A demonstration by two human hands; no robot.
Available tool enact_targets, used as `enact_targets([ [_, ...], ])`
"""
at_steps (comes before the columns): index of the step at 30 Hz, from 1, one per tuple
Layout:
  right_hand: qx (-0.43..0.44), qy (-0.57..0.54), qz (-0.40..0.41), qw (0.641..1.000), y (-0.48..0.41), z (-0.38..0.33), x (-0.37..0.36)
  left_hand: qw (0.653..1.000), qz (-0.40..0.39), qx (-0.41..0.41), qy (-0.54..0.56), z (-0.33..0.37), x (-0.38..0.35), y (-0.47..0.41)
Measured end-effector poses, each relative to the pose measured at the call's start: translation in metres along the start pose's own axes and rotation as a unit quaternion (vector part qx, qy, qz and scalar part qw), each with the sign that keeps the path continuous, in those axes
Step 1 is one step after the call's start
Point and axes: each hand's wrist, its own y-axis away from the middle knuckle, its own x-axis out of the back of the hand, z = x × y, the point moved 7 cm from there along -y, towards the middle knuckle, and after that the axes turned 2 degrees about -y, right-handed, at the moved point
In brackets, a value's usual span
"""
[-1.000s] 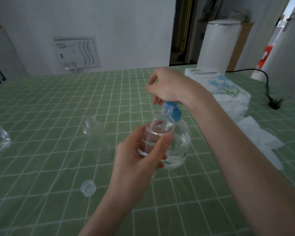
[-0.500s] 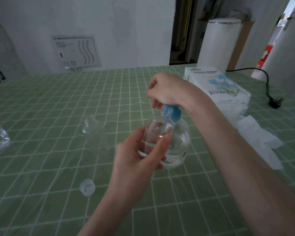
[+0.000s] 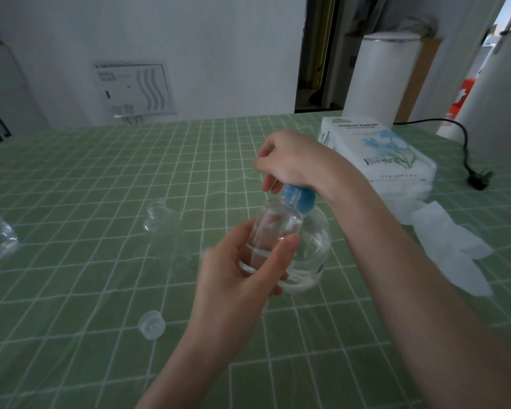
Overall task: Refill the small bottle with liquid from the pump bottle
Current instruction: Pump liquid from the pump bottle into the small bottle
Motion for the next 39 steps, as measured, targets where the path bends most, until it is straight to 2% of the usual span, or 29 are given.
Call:
enact_targets([
  [8, 0.012, 0.012, 0.034, 0.999, -0.001, -0.008, 0.015, 1.0, -0.007, -0.007, 0.006, 0.002, 0.0, -0.002],
  [19, 0.003, 0.005, -0.001, 1.0, -0.001, -0.001, 0.002, 1.0, -0.003, -0.01, -0.005, 0.002, 0.0, 0.0],
  [29, 0.021, 0.015, 0.024, 0.999, -0.001, -0.007, 0.014, 1.0, -0.007, -0.007, 0.009, 0.001, -0.002, -0.003],
  [39, 0.01, 0.005, -0.006, 1.0, -0.003, -0.001, 0.0, 1.0, 0.0, -0.001, -0.011, -0.003, 0.0, -0.002],
])
